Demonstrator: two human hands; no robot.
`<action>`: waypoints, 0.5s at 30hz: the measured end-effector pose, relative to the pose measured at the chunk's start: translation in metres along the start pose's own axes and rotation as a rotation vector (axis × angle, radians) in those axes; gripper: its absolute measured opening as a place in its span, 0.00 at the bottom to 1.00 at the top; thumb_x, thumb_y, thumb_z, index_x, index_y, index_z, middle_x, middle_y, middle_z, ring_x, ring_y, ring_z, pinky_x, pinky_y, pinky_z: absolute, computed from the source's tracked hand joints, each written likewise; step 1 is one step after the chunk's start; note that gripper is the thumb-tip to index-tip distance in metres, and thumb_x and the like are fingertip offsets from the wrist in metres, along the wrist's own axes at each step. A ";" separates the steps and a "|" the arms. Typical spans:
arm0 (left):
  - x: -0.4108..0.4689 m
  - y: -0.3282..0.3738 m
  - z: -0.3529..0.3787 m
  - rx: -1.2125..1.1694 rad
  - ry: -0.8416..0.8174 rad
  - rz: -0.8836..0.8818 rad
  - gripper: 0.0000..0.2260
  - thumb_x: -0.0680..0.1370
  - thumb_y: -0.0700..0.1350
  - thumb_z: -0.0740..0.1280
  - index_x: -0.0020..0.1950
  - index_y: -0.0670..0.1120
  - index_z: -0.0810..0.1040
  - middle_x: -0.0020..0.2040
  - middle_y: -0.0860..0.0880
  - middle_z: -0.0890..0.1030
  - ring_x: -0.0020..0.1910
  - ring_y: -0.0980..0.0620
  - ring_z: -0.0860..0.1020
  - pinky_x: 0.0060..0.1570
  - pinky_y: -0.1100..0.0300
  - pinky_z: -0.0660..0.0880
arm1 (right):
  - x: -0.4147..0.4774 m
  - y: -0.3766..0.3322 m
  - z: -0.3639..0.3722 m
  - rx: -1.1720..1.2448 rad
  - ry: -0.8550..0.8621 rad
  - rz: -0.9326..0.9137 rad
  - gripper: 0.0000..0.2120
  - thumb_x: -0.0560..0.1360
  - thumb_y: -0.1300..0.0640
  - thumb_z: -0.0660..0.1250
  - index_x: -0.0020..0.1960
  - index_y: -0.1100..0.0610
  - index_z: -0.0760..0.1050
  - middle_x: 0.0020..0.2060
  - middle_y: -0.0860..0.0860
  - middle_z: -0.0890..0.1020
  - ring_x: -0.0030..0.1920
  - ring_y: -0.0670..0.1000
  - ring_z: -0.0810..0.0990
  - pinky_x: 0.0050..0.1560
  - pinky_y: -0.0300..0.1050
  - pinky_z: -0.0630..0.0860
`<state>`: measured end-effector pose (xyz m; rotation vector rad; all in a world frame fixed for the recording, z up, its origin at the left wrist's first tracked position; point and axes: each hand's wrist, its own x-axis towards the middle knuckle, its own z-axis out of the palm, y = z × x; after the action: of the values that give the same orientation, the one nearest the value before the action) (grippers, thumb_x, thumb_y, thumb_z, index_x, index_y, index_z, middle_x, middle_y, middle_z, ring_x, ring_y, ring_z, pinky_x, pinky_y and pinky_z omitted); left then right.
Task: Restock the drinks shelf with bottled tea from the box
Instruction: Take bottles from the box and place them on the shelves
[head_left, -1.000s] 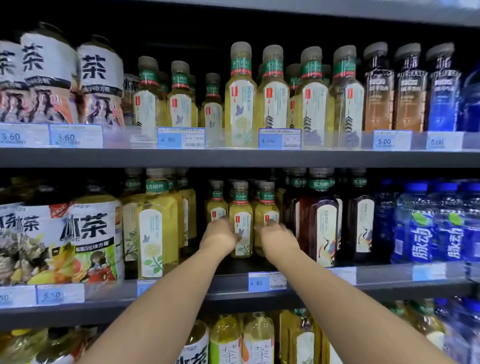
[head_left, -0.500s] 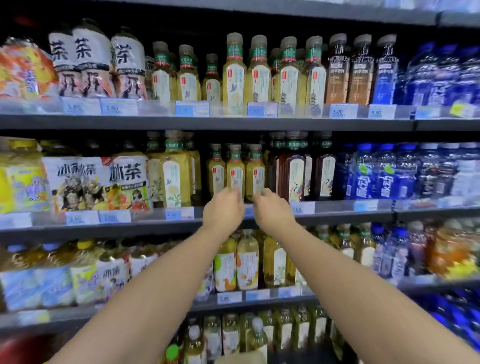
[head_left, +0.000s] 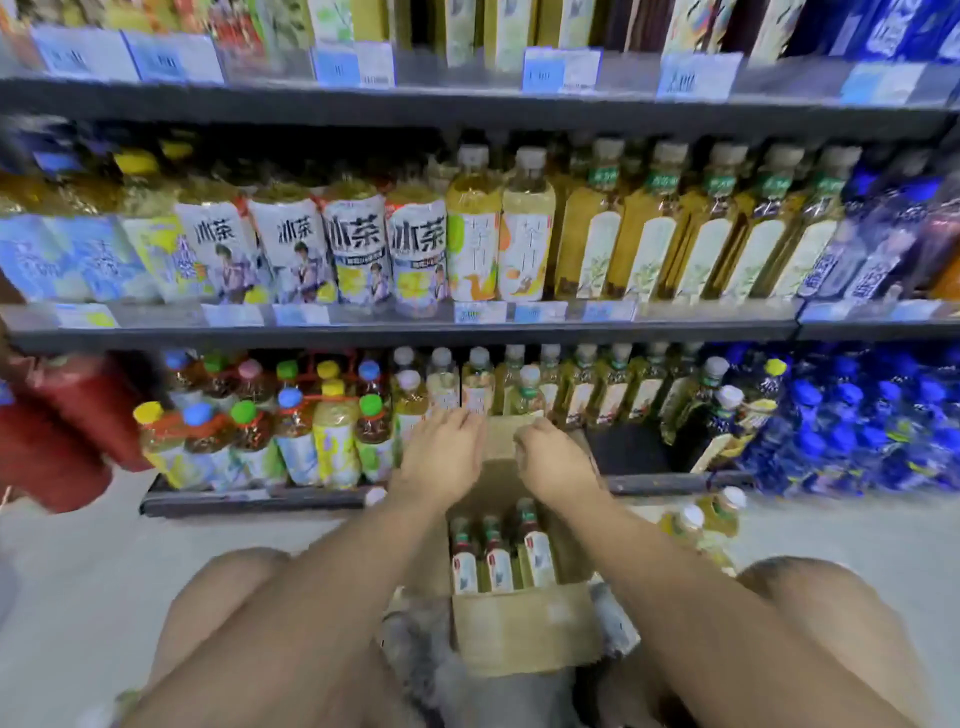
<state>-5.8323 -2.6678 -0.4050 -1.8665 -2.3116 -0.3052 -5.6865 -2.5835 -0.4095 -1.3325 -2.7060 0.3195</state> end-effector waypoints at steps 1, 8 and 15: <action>-0.008 -0.004 0.021 -0.021 -0.060 -0.039 0.13 0.79 0.47 0.61 0.60 0.44 0.78 0.57 0.44 0.79 0.57 0.41 0.75 0.52 0.47 0.75 | -0.002 0.004 0.023 0.006 -0.073 0.023 0.11 0.77 0.61 0.61 0.58 0.57 0.76 0.57 0.56 0.75 0.53 0.61 0.79 0.50 0.54 0.79; -0.049 -0.017 0.111 -0.021 -0.319 -0.181 0.20 0.82 0.53 0.54 0.72 0.50 0.67 0.75 0.45 0.64 0.74 0.44 0.60 0.71 0.47 0.58 | -0.003 0.023 0.144 0.030 -0.456 0.260 0.20 0.77 0.60 0.62 0.69 0.56 0.70 0.68 0.57 0.68 0.65 0.59 0.72 0.64 0.53 0.73; -0.055 -0.014 0.159 -0.185 -0.169 -0.303 0.19 0.78 0.48 0.58 0.67 0.48 0.75 0.77 0.44 0.58 0.75 0.39 0.59 0.73 0.42 0.60 | 0.028 0.034 0.207 0.115 -0.524 0.423 0.19 0.76 0.52 0.66 0.66 0.51 0.72 0.65 0.57 0.72 0.64 0.59 0.72 0.67 0.55 0.70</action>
<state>-5.8336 -2.6825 -0.5727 -1.6707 -2.7727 -0.4260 -5.7160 -2.5704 -0.6182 -2.0150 -2.6836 0.9692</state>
